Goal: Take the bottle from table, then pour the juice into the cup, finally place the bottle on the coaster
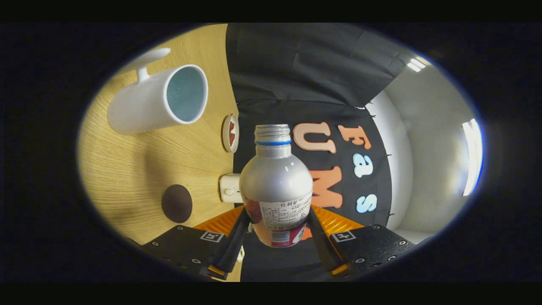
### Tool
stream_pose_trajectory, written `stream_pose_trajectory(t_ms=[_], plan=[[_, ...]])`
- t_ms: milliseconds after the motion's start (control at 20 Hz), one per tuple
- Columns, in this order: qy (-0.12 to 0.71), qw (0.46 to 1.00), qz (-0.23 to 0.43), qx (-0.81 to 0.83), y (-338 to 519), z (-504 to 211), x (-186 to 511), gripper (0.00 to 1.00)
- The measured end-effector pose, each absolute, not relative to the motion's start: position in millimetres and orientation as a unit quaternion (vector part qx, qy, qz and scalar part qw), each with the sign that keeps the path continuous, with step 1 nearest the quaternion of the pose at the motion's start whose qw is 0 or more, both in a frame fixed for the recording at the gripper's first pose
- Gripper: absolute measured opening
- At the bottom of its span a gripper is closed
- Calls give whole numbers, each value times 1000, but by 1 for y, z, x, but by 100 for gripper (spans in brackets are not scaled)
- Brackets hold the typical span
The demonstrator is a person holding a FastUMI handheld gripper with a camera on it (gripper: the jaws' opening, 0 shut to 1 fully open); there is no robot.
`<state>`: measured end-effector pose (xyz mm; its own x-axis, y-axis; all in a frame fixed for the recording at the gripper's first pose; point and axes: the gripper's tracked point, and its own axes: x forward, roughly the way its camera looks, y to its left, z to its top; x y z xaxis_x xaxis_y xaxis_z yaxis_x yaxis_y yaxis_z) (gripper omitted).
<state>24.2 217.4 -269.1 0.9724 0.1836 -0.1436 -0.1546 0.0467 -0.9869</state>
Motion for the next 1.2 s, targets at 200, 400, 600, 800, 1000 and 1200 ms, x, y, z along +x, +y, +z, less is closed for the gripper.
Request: stream_pose_trajectory(t_ms=[200,400,600,800,1000,1200], plan=[[-25,712,122,-692,224,-264,23,77],[-37,699,127,-703,232,-261,25,77],[-47,687,128,-714,235,-260,24,77],[-51,681,131,-718,238,-260,21,77],[-56,676,131,-723,236,-256,22,77],[-63,669,131,-729,236,-255,20,77]])
